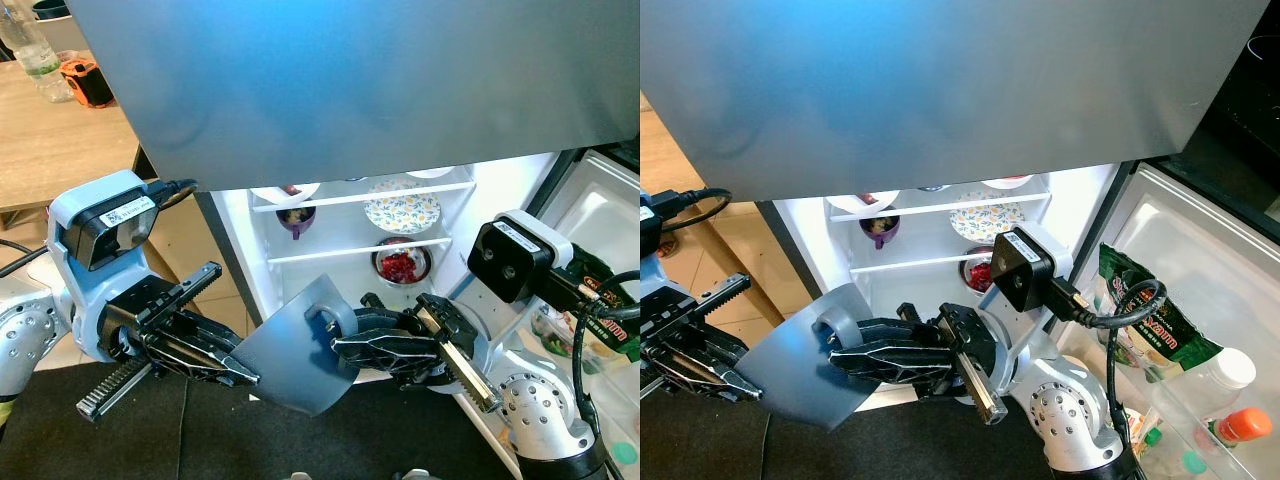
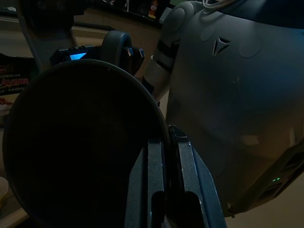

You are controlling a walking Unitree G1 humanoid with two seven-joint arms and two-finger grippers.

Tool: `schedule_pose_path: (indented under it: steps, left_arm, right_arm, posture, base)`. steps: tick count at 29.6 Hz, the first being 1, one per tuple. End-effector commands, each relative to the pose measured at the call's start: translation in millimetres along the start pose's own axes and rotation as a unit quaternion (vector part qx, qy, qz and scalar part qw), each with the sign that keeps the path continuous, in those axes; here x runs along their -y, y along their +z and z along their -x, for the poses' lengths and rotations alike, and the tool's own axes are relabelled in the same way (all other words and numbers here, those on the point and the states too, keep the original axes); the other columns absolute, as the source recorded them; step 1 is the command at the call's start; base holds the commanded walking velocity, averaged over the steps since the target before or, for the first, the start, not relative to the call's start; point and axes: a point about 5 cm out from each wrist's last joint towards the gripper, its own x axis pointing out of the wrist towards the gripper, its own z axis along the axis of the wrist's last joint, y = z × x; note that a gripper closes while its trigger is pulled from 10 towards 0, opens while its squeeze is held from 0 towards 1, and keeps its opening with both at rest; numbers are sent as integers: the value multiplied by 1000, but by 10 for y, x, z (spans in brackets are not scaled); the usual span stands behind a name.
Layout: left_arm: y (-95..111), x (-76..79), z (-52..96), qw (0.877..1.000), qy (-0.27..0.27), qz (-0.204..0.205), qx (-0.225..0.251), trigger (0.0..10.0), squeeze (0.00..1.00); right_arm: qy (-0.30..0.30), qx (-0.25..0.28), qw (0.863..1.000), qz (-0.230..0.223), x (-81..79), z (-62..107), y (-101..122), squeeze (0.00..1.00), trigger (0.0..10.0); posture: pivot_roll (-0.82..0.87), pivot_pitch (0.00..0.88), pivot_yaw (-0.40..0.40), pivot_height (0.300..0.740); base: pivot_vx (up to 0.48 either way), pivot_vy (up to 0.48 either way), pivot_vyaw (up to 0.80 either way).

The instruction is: Restocking fridge

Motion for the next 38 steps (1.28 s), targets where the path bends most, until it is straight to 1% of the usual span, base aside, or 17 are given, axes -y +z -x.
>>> schedule_pose_path:
  steps: [1, 4, 14, 17, 18, 21, 24, 25, 27, 28, 30, 31, 33, 34, 35, 37, 38]
  left_arm:
    - [-18, 21, -7, 1000, 4, 19, -21, 0, 0]
    - [-14, 21, 5, 1000, 7, 18, -22, 0, 0]
    - [-24, 27, 68, 999, 29, 12, -27, 0, 0]
    - [-24, 27, 68, 999, 29, 12, -27, 0, 0]
    - [-27, 26, 84, 999, 35, 10, -29, 0, 0]
    - [-29, 21, 152, 997, 60, 1, -50, 0, 0]
    - [-27, 21, 168, 996, 65, -1, -54, 0, 0]
    - [-30, 23, 191, 995, 74, -2, -63, 0, 0]
    - [-42, 18, 270, 990, 102, -8, -94, 0, 0]
    - [-42, 18, 270, 990, 102, -8, -94, 0, 0]
    - [-49, 8, 342, 985, 126, -16, -118, 0, 0]
    - [-49, 1, 389, 981, 142, -22, -134, 0, 0]
    - [-48, -4, 418, 978, 151, -25, -143, 0, 0]
    - [-70, -7, 458, 972, 163, -27, -165, 0, 0]
    - [-83, -8, 481, 969, 170, -26, -178, 0, 0]
    - [-83, -8, 481, 969, 170, -26, -178, 0, 0]
    - [-92, -7, 493, 967, 173, -26, -185, 0, 0]
  right_arm:
    - [-29, -10, 999, 14, 58, 0, -1, 1000, 10000]
    - [-30, -10, 999, 13, 59, 6, -3, 1000, 10000]
    - [-56, -17, 998, 7, 82, 128, -43, 1000, 10000]
    - [-56, -17, 998, 7, 82, 128, -43, 1000, 10000]
    - [-66, -26, 997, 9, 88, 166, -53, 1000, 10000]
    - [-111, -76, 991, 22, 121, 331, -92, 1000, 10000]
    - [-122, -89, 988, 25, 128, 374, -99, 1000, 10000]
    - [-136, -101, 985, 32, 135, 426, -93, 1000, 10000]
    - [-169, -120, 977, 58, 163, 530, -36, 1000, 10000]
    - [-169, -120, 977, 58, 163, 530, -36, 1000, 10000]
    - [-190, -131, 970, 77, 180, 594, 9, 1000, 10000]
    - [-202, -138, 966, 87, 186, 627, 30, 980, 10000]
    - [-209, -143, 963, 94, 189, 647, 43, 980, 10000]
    - [-220, -156, 957, 104, 199, 674, 49, 584, 10000]
    - [-229, -168, 952, 112, 212, 695, 52, 0, 10000]
    - [-229, -168, 952, 112, 212, 695, 52, 0, 10000]
    - [-234, -175, 949, 118, 221, 709, 52, 0, 10000]
  posture:
    - [-19, 145, 59, 740]
    - [-19, 145, 59, 740]
    - [-16, 138, 58, 740]
    - [-16, 138, 58, 740]
    - [-17, 138, 57, 740]
    - [-17, 138, 57, 740]
    - [-17, 138, 57, 740]
    - [-18, 138, 57, 740]
    - [-17, 140, 59, 740]
    - [-17, 140, 59, 740]
    - [-19, 142, 62, 740]
    - [-19, 143, 63, 740]
    - [-19, 143, 63, 740]
    - [-20, 143, 61, 740]
    - [-19, 144, 61, 740]
    - [-19, 144, 61, 740]
    - [-19, 144, 61, 740]
  base:
    - [0, 0, 0]
    - [0, 0, 0]
    - [0, 0, 0]
    - [0, 0, 0]
    - [0, 0, 0]
    - [0, 0, 0]
    - [0, 0, 0]
    - [0, 0, 0]
    - [0, 0, 0]
    - [0, 0, 0]
    - [0, 0, 0]
    - [0, 0, 0]
    - [0, 0, 0]
    - [0, 0, 0]
    - [0, 0, 0]
    - [0, 0, 0]
    - [0, 0, 0]
